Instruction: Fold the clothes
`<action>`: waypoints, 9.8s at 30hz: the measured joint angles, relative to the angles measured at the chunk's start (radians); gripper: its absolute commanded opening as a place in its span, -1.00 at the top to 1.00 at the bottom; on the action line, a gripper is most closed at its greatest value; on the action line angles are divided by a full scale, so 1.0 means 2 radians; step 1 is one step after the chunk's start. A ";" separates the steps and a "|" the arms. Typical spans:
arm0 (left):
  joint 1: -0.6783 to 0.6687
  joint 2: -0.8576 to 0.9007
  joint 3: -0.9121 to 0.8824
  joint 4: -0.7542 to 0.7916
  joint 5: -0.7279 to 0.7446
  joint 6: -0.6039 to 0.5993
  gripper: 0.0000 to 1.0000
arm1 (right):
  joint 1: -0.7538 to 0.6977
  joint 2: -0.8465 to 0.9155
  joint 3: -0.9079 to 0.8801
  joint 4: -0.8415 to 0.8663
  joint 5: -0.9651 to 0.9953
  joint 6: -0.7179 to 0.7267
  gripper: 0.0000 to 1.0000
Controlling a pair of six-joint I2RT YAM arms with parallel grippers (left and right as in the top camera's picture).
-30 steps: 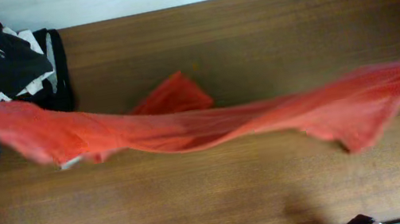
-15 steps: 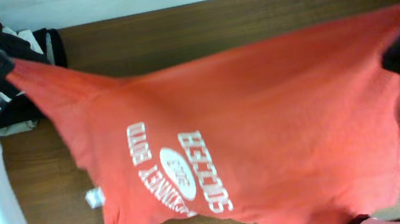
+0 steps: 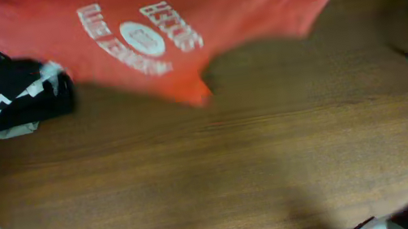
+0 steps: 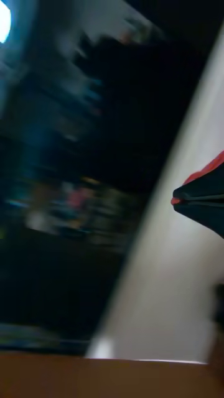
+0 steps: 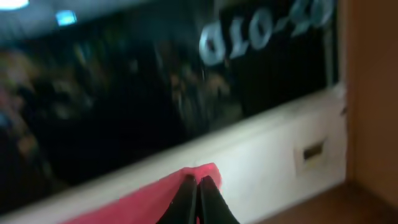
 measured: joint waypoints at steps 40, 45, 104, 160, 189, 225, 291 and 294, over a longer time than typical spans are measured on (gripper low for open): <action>-0.024 0.150 -0.154 0.057 0.148 0.015 1.00 | -0.131 0.109 -0.260 0.026 -0.317 0.096 0.92; 0.027 0.172 -0.085 0.190 0.225 -0.087 0.99 | -0.236 0.120 -0.151 0.013 -0.410 0.092 0.92; -0.078 -0.247 -0.552 -0.412 0.060 0.023 0.00 | -0.533 -0.195 -0.727 -0.250 -0.383 0.004 -1.00; -0.075 0.168 -0.636 0.064 0.082 0.053 0.99 | -0.340 0.134 -0.793 0.069 -0.375 0.019 0.92; -0.134 0.013 -0.649 0.015 0.036 0.002 0.91 | -0.261 0.146 -0.691 -0.042 -0.454 -0.012 0.92; -0.054 0.145 -0.634 -0.021 -0.002 0.002 0.99 | -0.421 0.154 -0.713 -0.136 -0.282 0.101 0.92; -0.072 0.208 -0.597 0.256 -0.085 0.132 0.85 | -0.249 0.269 -0.620 0.145 -0.215 0.005 0.92; -0.071 0.167 -0.591 0.245 -0.071 0.132 0.82 | -0.258 0.274 -0.533 0.088 -0.209 0.014 0.92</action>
